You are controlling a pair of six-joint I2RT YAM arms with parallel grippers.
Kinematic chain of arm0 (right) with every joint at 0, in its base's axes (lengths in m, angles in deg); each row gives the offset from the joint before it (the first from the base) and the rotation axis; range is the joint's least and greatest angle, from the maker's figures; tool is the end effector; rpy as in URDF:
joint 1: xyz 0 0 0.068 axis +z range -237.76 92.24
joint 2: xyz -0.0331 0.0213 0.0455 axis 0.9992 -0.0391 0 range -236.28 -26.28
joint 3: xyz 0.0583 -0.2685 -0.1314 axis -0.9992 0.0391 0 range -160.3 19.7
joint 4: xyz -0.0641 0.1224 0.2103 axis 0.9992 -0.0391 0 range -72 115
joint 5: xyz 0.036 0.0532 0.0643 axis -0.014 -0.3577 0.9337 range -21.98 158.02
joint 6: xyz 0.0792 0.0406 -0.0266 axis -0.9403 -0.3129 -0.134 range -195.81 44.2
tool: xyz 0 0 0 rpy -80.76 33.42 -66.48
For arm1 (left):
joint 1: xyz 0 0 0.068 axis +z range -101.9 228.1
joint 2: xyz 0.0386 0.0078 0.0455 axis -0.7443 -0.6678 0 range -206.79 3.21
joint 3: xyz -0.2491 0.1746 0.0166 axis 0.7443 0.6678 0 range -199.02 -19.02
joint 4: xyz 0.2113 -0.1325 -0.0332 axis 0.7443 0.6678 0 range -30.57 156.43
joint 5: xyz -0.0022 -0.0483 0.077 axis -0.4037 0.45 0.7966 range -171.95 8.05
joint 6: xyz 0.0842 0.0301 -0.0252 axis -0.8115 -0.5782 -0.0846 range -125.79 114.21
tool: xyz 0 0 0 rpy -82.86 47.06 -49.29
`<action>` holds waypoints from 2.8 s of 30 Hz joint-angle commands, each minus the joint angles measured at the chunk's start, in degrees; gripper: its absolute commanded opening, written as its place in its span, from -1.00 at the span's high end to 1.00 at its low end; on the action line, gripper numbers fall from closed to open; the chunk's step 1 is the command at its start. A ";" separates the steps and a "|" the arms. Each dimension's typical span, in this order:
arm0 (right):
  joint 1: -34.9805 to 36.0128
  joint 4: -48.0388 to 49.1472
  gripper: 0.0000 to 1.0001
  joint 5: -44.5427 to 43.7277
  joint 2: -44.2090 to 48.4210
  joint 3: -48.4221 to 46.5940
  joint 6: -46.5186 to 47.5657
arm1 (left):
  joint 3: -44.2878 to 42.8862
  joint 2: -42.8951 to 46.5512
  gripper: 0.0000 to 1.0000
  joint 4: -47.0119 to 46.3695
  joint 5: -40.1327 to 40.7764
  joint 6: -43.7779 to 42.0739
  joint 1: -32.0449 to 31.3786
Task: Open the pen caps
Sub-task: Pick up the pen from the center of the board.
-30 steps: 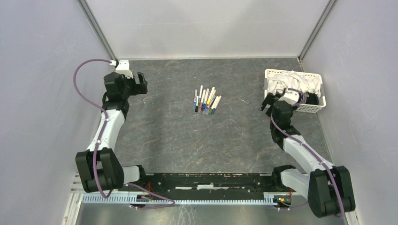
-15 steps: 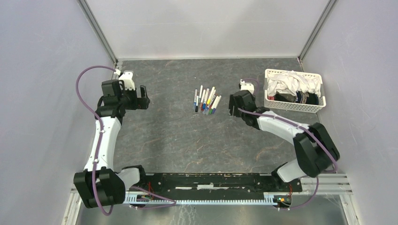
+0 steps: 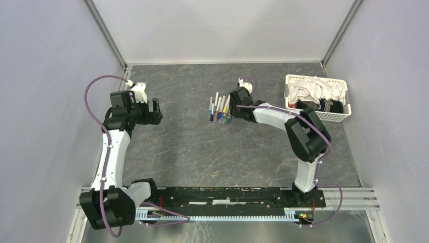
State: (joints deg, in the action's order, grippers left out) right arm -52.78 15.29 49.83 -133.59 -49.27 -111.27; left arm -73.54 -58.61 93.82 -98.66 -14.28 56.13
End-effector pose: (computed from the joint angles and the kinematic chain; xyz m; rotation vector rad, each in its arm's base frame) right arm 0.3688 0.2263 0.1843 0.1549 2.3606 0.2131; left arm 0.2361 0.0090 0.3023 0.1580 2.2625 -0.1832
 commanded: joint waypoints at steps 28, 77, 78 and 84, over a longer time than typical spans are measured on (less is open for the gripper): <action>-1.00 -6.42 0.09 -4.44 -8.46 -10.84 0.23 | 0.65 4.16 -0.93 1.99 -3.50 -4.40 0.19; -2.06 -11.45 0.67 -5.40 -11.57 -13.86 3.72 | -0.76 3.74 -0.95 4.20 -8.74 -5.22 0.18; -2.04 -11.51 0.74 -5.57 -10.86 -13.34 3.52 | -1.01 3.75 -0.99 4.39 -9.48 -5.22 0.15; -1.98 -2.69 1.00 -3.70 1.50 -1.74 0.09 | -1.31 3.94 -1.00 4.70 -22.05 -5.25 0.15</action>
State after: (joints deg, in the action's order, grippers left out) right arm -54.96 8.25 46.35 -142.49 -58.23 -108.14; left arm -73.08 -55.50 98.12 -108.78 -17.63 56.13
